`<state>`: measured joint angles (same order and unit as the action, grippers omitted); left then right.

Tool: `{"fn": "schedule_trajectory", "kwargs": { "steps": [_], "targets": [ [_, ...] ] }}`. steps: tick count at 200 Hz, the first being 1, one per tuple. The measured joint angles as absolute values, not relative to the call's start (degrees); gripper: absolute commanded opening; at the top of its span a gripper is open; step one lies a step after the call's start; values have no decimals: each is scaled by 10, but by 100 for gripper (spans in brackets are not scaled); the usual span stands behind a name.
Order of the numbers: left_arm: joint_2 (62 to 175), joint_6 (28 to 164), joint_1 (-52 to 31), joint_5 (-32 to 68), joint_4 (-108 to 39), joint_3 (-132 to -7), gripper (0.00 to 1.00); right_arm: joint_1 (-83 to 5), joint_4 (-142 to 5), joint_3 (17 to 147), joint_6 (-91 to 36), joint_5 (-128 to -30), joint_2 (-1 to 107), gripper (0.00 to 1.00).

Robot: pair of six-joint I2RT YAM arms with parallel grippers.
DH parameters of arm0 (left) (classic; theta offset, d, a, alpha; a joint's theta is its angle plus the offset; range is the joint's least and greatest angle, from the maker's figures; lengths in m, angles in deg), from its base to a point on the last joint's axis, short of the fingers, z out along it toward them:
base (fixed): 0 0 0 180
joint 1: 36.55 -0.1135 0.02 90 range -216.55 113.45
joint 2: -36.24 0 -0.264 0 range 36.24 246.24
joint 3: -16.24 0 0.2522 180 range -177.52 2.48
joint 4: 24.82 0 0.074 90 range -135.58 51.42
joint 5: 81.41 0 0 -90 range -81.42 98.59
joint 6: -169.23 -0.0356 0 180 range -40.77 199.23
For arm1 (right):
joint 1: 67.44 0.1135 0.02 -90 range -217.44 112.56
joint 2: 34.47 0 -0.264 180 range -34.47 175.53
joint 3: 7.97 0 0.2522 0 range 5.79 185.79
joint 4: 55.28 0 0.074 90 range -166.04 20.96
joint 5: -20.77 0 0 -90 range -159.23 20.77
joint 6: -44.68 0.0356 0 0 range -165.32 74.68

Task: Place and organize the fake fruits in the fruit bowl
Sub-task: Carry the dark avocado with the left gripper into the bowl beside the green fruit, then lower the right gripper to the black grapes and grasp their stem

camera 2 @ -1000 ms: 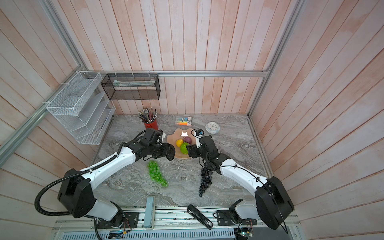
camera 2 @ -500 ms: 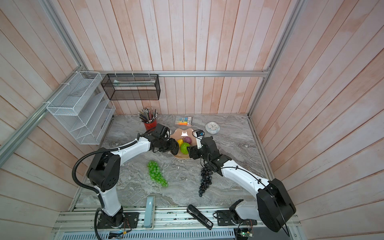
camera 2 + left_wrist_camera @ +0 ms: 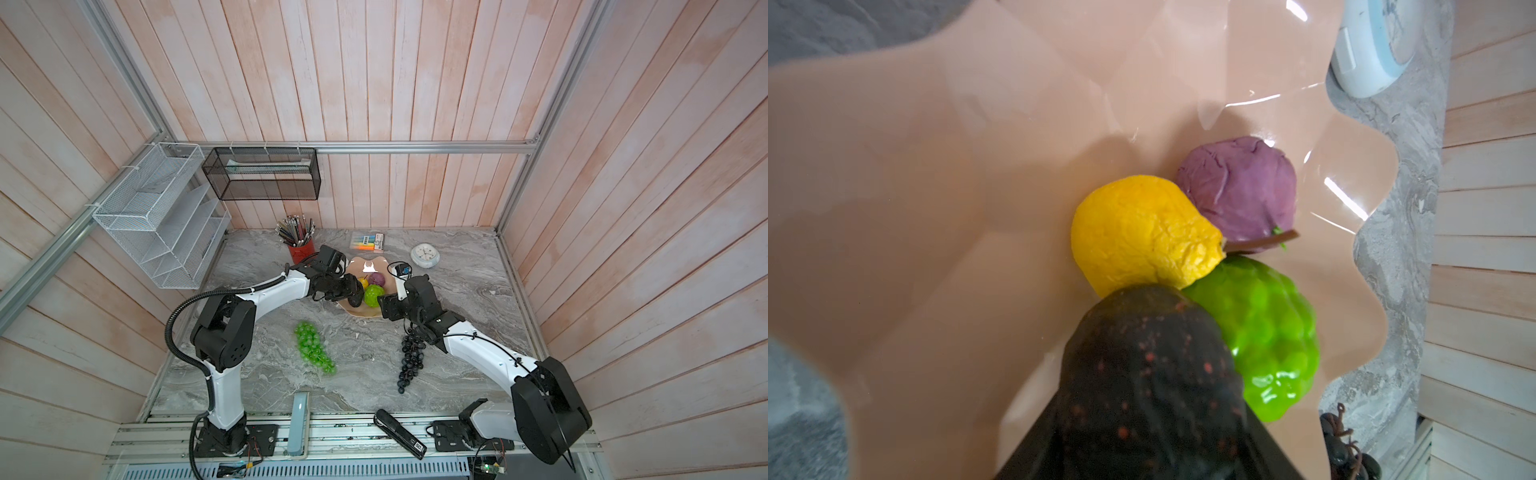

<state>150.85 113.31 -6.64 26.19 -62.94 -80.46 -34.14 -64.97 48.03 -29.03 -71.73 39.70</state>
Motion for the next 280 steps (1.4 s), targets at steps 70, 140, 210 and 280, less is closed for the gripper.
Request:
{"fn": "schedule_trajectory", "kwargs": {
  "steps": [70, 140, 210, 280],
  "targets": [
    [1487, 1132, -66, 259, -622, -796, 66, -347, -696, 478, -290, -699, 337, 79],
    [1386, 1120, -66, 244, -604, -729, 68, -366, -831, 486, -303, -613, 328, 72],
    [1290, 1141, -66, 244, -559, -624, 68, -361, -940, 531, -322, -585, 405, 57],
    [1245, 1151, -69, 246, -519, -596, 69, -322, -1002, 566, -318, -565, 459, 58]
  ]
}}
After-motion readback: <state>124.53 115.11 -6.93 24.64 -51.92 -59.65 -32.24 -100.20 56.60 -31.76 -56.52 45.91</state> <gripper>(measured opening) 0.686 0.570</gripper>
